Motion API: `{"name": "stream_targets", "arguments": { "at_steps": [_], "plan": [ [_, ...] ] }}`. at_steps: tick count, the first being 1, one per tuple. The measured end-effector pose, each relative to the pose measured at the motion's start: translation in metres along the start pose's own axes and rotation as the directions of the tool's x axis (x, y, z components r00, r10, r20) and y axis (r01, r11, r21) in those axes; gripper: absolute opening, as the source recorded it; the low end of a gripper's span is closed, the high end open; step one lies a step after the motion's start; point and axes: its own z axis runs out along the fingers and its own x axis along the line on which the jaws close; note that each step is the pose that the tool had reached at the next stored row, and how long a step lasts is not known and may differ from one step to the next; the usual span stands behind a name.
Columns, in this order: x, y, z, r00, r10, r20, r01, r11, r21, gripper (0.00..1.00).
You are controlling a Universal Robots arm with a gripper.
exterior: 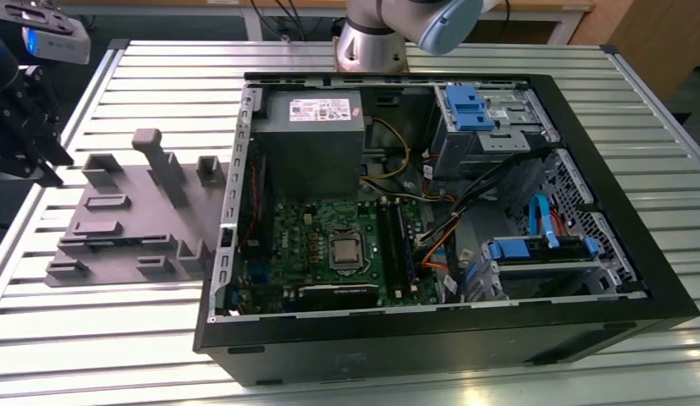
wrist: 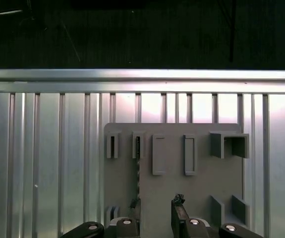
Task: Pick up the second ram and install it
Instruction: 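Pick up the second ram and move it above second insertion slot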
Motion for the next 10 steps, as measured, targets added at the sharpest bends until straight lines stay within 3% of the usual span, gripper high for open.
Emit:
{"name": "stream_targets", "arguments": {
  "at_steps": [10],
  "plan": [
    [0.0001, -0.0001, 0.0092, 1.0, 0.0, -0.0003, 0.0, 1.0, 0.0001, 0.38]
  ]
}}
